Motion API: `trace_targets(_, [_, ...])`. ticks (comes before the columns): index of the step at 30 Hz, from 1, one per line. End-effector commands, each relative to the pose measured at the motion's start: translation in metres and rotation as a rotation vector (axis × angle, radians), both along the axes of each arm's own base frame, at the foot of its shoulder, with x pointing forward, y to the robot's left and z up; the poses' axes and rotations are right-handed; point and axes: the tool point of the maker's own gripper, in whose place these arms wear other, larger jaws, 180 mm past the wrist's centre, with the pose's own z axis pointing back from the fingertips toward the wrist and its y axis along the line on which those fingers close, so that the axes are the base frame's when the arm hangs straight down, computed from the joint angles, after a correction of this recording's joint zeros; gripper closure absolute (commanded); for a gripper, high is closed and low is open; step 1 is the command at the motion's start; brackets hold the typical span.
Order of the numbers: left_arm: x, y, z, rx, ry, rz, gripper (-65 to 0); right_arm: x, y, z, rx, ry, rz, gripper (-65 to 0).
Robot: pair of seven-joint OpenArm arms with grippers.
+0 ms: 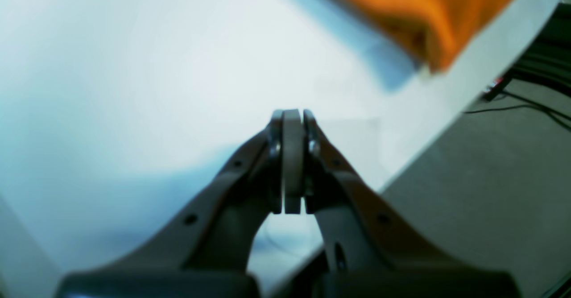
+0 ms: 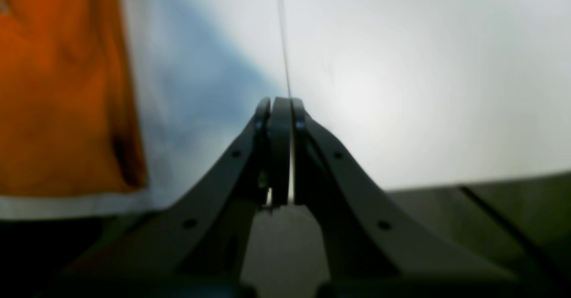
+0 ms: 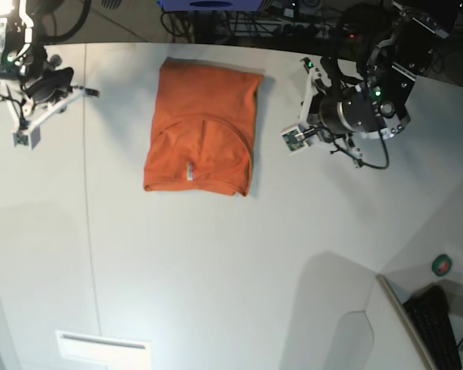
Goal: Layout the t-shirt on the table in an organized manner, then fold the t-shirt properly
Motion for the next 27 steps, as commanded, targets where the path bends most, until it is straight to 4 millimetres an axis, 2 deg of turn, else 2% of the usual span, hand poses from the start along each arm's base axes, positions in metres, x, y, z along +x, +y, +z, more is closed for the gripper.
trace_targets(1, [0.001, 0.004, 0.007, -0.026, -0.03, 0.022, 0.0, -0.003, -0.007, 0.005, -0.028, -0.028, 0.018, 0.0])
trace_targets(6, [-0.023, 0.011, 0.002, -0.225, -0.081, 0.137, 0.0, -0.026, -0.025, 0.004, -0.103, -0.109, 0.033, 0.0])
trace_targets(12, [-0.031, 0.026, 0.002, -0.4, -0.176, 0.28, 0.0, -0.04, -0.039, -0.003, -0.159, -0.227, 0.029, 0.0])
trace_targets(14, [-0.034, 0.039, -0.01, -0.418, -0.176, 0.332, 0.0, -0.044, -0.038, -0.015, -0.139, -0.243, 0.08, 0.0])
trace_targets(18, [-0.049, 0.059, -0.038, -0.473, -0.161, 0.433, 0.0, -0.058, -0.056, -0.034, -0.063, -0.286, 0.132, 0.0])
trace_targets(20, [-0.068, 0.067, -0.048, -0.503, -0.151, 0.481, 0.0, -0.069, -0.067, -0.027, -0.029, -0.332, 0.109, 0.0])
trace_targets(24, [-0.114, 0.074, -0.045, -0.606, -0.188, 0.566, 0.0, -0.103, -0.098, -0.002, -0.044, -0.362, 0.054, 0.0])
trace_targets(25, [-0.127, 0.075, -0.044, -0.633, -0.194, 0.589, 0.0, -0.113, -0.106, 0.002, -0.053, -0.348, 0.052, 0.0])
trace_targets(27, [-0.151, 0.078, -0.044, -0.67, -0.204, 0.649, 0.0, -0.139, -0.112, -0.002, -0.057, -0.249, 0.061, 0.0])
